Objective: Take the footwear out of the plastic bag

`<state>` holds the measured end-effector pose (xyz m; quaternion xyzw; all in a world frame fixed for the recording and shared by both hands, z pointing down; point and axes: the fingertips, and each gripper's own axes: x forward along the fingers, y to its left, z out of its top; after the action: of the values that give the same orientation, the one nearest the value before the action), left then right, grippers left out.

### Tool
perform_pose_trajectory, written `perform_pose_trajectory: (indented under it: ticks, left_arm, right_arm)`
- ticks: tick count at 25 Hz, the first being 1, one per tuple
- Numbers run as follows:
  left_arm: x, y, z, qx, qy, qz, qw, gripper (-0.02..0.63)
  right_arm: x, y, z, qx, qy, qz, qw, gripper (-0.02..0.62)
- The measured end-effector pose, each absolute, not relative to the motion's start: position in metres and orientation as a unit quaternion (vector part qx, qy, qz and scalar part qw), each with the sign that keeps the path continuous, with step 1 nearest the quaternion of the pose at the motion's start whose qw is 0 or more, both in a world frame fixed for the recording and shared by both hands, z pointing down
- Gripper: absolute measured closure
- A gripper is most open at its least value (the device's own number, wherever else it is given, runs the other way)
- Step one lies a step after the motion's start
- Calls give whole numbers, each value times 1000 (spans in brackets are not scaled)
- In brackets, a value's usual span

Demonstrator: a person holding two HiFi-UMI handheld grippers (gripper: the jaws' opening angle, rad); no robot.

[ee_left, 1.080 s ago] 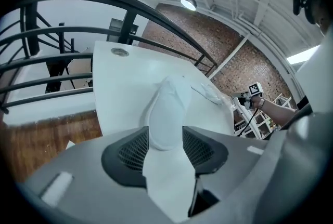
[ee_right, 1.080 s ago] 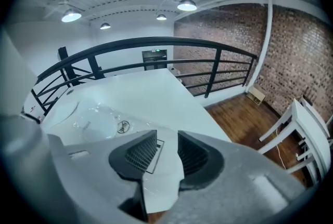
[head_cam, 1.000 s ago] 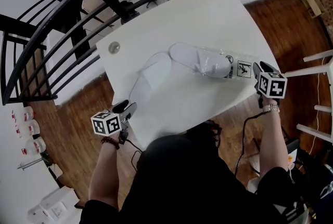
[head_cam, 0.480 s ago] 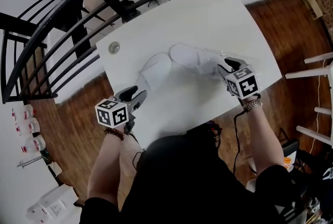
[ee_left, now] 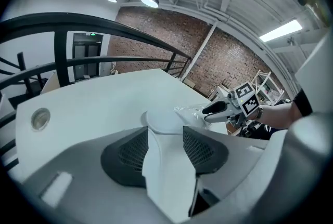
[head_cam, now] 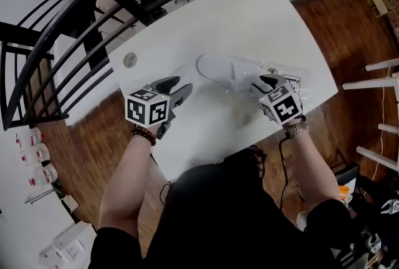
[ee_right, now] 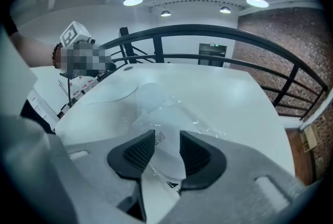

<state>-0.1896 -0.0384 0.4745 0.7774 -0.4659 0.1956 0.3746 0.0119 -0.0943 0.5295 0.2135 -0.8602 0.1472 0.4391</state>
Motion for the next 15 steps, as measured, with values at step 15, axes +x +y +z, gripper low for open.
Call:
perform_pose_trajectory:
  ticks: [15]
  left_arm:
    - [-171,-101,524,750,-449,321,365,331]
  right_arm:
    - [10,-90,537,180,-869,150,436,462]
